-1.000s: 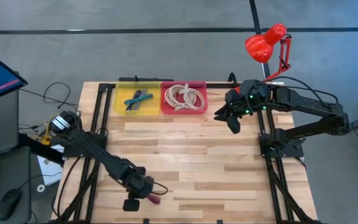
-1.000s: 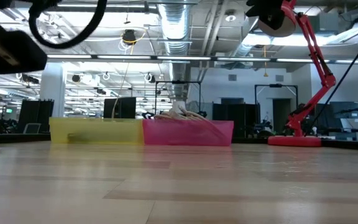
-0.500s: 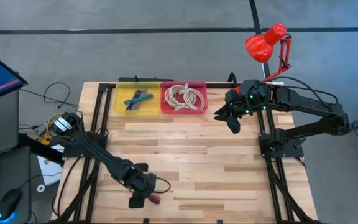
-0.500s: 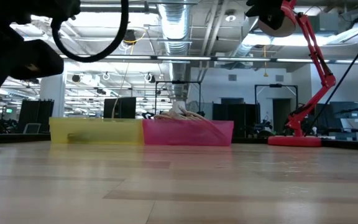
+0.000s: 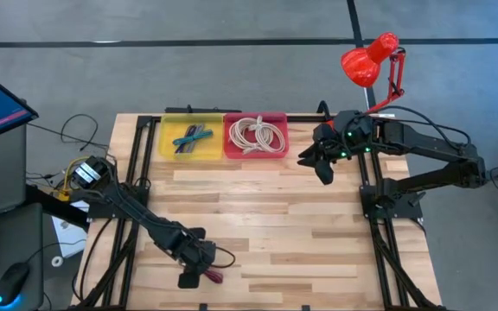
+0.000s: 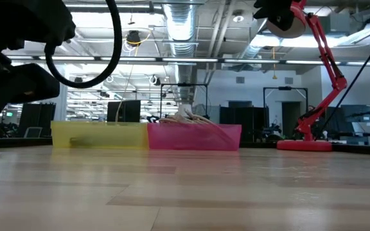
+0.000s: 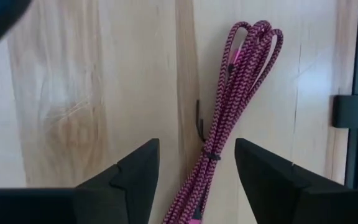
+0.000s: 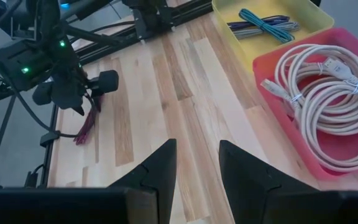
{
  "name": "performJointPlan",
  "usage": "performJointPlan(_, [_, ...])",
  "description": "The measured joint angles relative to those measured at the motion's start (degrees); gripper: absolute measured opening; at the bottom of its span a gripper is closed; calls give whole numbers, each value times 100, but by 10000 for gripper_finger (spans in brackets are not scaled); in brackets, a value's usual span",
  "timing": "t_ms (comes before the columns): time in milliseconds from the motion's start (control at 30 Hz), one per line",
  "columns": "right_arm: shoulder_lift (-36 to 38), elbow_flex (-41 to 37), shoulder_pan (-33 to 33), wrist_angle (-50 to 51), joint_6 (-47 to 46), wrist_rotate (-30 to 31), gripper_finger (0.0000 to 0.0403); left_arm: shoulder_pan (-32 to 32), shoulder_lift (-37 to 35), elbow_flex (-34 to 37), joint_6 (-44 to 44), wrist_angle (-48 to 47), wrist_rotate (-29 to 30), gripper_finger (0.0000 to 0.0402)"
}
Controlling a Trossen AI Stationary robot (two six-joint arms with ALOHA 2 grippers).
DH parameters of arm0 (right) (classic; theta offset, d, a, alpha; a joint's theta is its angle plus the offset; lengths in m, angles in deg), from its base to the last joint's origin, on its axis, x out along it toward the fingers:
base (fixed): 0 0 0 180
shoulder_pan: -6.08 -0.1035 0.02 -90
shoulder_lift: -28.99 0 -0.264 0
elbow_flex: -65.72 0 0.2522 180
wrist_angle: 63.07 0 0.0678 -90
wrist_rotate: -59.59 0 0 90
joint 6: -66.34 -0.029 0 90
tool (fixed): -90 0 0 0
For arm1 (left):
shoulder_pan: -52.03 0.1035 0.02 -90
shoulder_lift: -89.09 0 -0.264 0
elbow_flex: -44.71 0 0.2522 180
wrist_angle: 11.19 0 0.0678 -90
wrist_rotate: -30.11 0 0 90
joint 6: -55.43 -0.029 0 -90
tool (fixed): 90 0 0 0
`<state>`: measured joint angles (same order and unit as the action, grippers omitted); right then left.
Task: Pick & Place USB Port
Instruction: Put the pink charger cable into the yellow bin
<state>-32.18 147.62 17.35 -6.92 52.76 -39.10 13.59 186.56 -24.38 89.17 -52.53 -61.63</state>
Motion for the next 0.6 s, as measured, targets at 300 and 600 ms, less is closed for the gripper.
performJointPlan(300, [0, 0, 0, 0, -2, 0, 113, -11, 0, 326, 0, 403, -387, 209])
performJointPlan(600, [0, 0, 0, -1, -2, 0, 113, -5, -32, 663, 167, 708, -383, 188])
